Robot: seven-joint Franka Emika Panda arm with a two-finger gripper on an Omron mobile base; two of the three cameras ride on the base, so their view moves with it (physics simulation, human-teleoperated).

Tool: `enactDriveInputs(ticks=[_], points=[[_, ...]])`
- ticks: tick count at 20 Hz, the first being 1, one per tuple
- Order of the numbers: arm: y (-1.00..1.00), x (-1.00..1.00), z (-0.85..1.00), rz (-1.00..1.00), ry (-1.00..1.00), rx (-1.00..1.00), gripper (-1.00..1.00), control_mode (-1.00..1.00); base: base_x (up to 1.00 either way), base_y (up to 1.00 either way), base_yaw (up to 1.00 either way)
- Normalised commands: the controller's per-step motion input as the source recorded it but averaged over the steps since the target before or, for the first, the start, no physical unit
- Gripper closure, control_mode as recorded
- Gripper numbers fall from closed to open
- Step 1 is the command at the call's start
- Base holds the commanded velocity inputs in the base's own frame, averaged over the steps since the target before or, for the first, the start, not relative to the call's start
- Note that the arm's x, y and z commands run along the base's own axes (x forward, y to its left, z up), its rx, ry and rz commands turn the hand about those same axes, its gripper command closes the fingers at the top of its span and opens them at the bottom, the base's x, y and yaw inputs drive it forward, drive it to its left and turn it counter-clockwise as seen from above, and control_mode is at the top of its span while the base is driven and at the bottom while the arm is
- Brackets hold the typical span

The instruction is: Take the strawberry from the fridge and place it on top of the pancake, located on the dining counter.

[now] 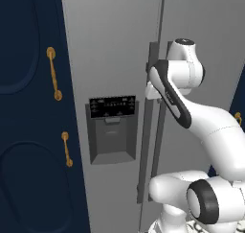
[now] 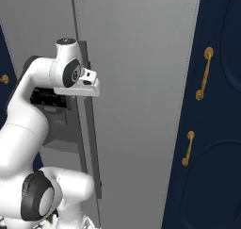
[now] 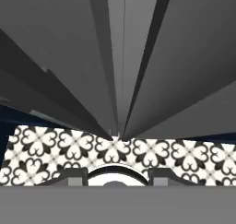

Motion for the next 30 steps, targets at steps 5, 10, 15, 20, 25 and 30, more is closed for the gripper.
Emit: enactDriveInputs(ticks=[5, 10, 15, 20, 25, 30], points=[[0.0, 0.0, 0.0, 0.0, 0.0, 0.0, -1.0, 1.0, -0.49, 0.0, -0.01], [0.0, 0.0, 0.0, 0.0, 0.0, 0.0, -1.0, 1.0, -0.55, 0.02, -0.18], [0.0, 0.0, 0.0, 0.0, 0.0, 0.0, -1.0, 1.0, -0.11, 0.44, -0.21], [0.0, 0.0, 0.0, 0.0, 0.0, 0.0, -1.0, 1.0, 0.0, 0.38, -0.03], [0.0, 0.0, 0.0, 0.0, 0.0, 0.0, -1.0, 1.0, 0.0, -0.04, 0.0], [0.0, 0.0, 0.0, 0.0, 0.0, 0.0, -1.0, 1.0, 0.0, -0.08, 0.01]])
